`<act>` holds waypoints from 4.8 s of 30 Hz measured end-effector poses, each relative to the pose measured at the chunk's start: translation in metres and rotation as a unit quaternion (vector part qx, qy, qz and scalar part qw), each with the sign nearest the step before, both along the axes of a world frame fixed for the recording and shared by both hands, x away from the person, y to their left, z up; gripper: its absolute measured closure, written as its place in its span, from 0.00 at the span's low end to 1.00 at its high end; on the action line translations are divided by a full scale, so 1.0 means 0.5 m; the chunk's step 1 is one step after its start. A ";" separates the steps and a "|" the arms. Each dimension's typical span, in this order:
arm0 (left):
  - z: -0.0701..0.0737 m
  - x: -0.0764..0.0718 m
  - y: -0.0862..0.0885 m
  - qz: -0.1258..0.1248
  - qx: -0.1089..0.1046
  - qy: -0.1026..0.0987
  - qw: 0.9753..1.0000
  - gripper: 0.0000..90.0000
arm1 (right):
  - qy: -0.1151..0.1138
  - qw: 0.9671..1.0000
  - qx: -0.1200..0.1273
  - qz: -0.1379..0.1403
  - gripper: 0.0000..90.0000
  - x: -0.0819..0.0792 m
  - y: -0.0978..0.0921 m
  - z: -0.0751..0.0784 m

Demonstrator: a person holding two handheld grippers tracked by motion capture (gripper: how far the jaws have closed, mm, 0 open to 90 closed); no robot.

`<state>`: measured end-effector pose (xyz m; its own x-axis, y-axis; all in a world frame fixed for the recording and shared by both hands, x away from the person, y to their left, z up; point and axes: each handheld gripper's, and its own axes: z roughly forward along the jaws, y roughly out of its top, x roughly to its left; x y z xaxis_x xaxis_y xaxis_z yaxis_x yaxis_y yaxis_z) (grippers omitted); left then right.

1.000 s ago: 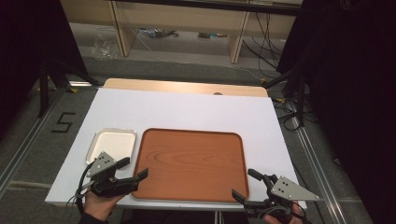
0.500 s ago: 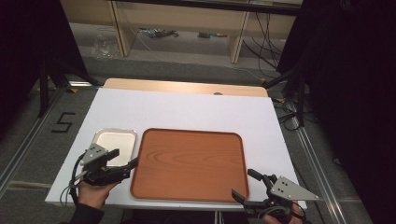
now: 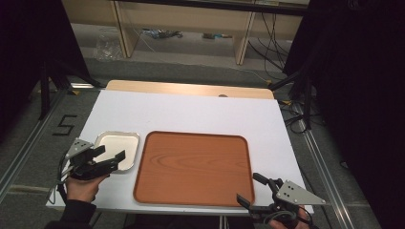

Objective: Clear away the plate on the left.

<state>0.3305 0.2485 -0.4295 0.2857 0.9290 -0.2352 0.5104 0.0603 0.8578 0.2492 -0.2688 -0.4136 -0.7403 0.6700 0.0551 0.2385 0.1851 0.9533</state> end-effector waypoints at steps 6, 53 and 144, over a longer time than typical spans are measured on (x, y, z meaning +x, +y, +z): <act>-0.008 0.015 0.026 0.020 0.007 0.015 1.000 0.21 | 0.007 1.000 0.004 -0.002 0.18 -0.002 0.002 0.000; -0.112 0.150 0.165 0.058 0.049 0.183 0.980 0.71 | 0.016 1.000 0.009 0.016 0.18 0.000 0.004 -0.002; -0.029 0.150 -0.026 -0.099 -0.068 0.112 0.986 0.98 | 0.007 1.000 0.003 0.009 0.18 -0.002 0.003 -0.001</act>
